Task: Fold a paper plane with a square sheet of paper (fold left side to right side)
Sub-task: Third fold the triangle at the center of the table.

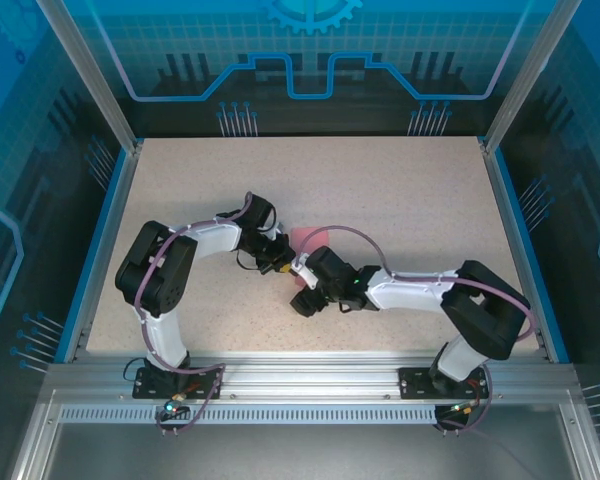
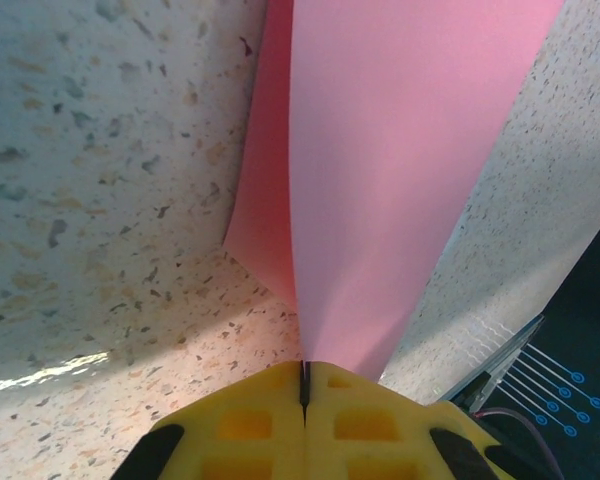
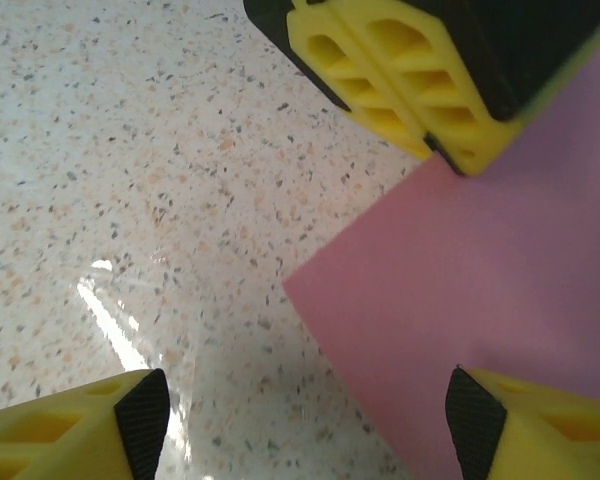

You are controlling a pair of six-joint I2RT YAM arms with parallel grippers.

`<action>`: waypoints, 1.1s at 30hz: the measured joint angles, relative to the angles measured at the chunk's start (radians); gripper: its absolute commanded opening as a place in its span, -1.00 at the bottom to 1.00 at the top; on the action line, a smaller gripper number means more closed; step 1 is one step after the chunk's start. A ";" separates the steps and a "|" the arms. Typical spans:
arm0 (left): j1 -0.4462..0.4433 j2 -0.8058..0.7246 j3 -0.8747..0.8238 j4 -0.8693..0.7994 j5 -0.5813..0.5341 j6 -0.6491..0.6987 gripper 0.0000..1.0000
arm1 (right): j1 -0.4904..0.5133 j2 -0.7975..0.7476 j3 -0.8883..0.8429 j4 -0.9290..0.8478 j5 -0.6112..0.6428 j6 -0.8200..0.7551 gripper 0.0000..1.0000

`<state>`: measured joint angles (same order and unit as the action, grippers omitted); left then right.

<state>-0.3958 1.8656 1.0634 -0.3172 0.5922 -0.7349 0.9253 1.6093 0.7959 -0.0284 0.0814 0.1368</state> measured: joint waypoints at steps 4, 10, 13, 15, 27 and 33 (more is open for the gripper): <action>0.000 0.000 0.001 0.000 0.008 0.000 -0.98 | 0.005 0.035 0.037 0.004 0.022 -0.013 0.34; 0.000 0.000 0.001 0.000 0.008 0.000 -0.99 | 0.005 0.051 0.058 0.007 0.048 -0.024 -0.06; 0.000 0.000 0.001 0.000 0.008 0.000 -0.98 | 0.005 0.055 0.062 0.000 0.058 -0.023 -0.42; 0.000 0.000 0.001 0.000 0.008 0.000 -0.96 | 0.004 0.058 0.074 -0.008 0.063 -0.026 -0.63; 0.034 -0.025 0.010 -0.060 0.008 0.063 -0.29 | -0.015 0.058 0.086 -0.039 0.014 -0.013 -1.00; 0.101 -0.074 0.054 -0.109 0.007 0.116 -0.43 | -0.049 0.059 0.086 -0.038 -0.051 0.014 -1.00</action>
<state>-0.2951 1.7912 1.1172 -0.4263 0.5991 -0.6189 0.8764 1.6680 0.8818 -0.0662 0.0303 0.1509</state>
